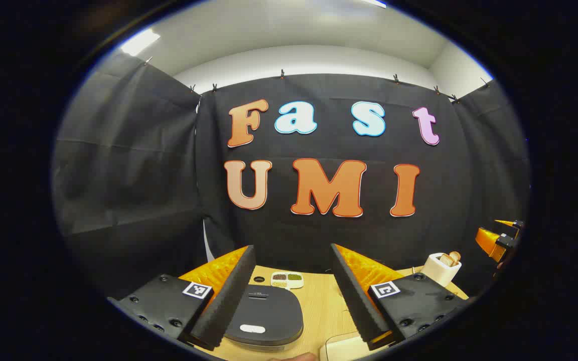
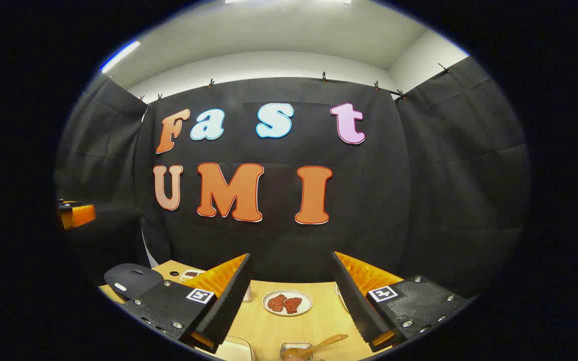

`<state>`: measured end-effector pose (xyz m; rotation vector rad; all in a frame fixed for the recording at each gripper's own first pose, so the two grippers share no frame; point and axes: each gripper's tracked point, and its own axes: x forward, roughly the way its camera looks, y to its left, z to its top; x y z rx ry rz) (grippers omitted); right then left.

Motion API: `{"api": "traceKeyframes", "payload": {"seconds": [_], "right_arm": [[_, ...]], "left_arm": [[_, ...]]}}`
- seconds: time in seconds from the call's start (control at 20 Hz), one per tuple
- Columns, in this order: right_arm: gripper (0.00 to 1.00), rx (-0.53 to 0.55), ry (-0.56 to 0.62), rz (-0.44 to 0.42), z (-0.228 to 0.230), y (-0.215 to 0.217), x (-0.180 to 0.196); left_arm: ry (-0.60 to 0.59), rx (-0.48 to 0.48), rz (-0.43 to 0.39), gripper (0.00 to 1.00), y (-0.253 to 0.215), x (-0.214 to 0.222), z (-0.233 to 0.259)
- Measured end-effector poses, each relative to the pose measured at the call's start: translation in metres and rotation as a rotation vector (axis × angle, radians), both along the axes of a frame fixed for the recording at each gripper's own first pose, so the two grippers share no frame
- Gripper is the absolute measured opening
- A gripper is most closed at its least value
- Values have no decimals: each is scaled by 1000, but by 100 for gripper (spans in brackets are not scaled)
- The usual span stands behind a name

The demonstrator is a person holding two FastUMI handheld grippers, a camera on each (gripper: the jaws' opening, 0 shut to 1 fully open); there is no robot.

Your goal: Close the left gripper, press the button to open the rice cooker; take a wooden spoon from the chopstick holder with the right hand, scoop a spoonful of rice and pour it into the rice cooker, then put the wooden spoon back into the chopstick holder.

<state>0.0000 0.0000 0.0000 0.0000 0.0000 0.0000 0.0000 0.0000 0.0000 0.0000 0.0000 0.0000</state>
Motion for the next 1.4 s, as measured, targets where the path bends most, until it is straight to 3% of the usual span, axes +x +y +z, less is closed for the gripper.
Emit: {"api": "traceKeyframes", "payload": {"seconds": [0.55, 0.8, 1.05, 1.15, 1.2, 1.3, 1.35, 1.4], "right_arm": [[96, -11, -11, -1, 2, -1, -6], [99, -18, -18, 25, 5, 3, -1], [96, -20, 8, 59, -6, 6, 0], [96, -26, 22, 48, -13, 4, 0], [96, -26, 29, 41, -16, 2, -1], [99, -20, 44, 29, -24, -2, -3], [96, -19, 54, 21, -28, -5, -4], [96, -22, 65, 11, -33, -8, -6]], "left_arm": [[-28, 41, -64, 96, -13, -3, 5], [-16, 30, -36, 96, -1, -2, 10], [109, -37, -8, 95, 16, 13, -17], [170, -10, 20, 63, 25, 20, -33], [208, 29, 82, 46, 42, 24, -42], [311, 52, 100, 14, 50, 32, -72], [381, 34, 81, 6, 46, 32, -90], [435, 10, 73, 9, 47, 35, -104]]}}
